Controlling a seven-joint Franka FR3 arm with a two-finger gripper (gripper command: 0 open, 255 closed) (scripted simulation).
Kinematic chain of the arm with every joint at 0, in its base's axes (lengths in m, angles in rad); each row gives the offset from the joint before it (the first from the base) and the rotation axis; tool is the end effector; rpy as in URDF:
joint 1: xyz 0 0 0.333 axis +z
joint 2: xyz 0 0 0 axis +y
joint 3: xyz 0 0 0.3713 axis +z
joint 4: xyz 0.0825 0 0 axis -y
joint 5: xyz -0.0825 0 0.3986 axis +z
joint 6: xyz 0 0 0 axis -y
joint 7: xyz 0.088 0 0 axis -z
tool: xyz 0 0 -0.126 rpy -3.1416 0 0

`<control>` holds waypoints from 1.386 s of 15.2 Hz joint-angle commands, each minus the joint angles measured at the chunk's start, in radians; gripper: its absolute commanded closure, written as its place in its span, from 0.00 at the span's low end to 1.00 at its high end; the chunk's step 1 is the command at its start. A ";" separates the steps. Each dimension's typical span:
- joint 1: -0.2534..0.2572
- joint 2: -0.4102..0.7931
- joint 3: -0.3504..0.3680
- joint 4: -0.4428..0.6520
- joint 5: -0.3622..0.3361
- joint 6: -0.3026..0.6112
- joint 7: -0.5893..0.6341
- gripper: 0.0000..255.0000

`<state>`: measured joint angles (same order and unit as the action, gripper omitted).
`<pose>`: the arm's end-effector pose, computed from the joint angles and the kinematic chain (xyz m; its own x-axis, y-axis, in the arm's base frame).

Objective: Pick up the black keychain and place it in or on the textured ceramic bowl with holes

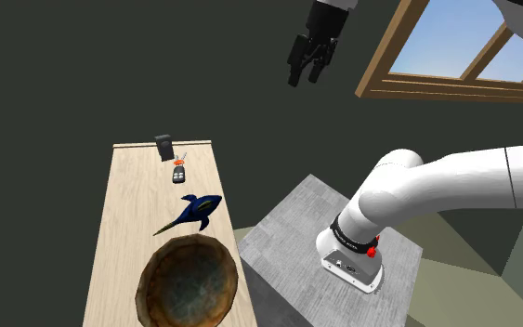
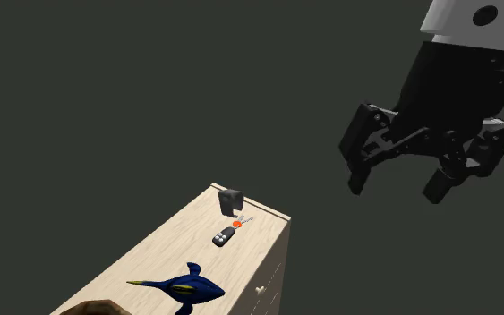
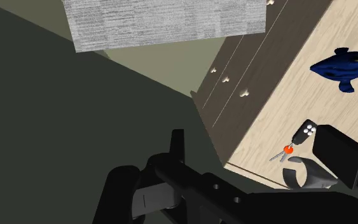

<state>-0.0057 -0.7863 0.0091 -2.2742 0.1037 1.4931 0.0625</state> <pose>0.2745 0.0159 0.6440 0.9986 -0.0534 -0.0005 -0.0532 -0.9939 -0.0969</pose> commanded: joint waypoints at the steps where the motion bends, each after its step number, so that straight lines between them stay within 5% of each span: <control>1: 0.000 0.000 0.000 0.000 0.000 0.000 0.000 0.00; 12: -0.001 0.231 0.232 -0.041 0.088 0.253 0.314 0.00; 21: -0.020 0.543 0.396 0.055 0.054 0.440 0.590 0.00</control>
<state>-0.0234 -0.2836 0.3873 -2.2366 0.1675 1.9140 0.6161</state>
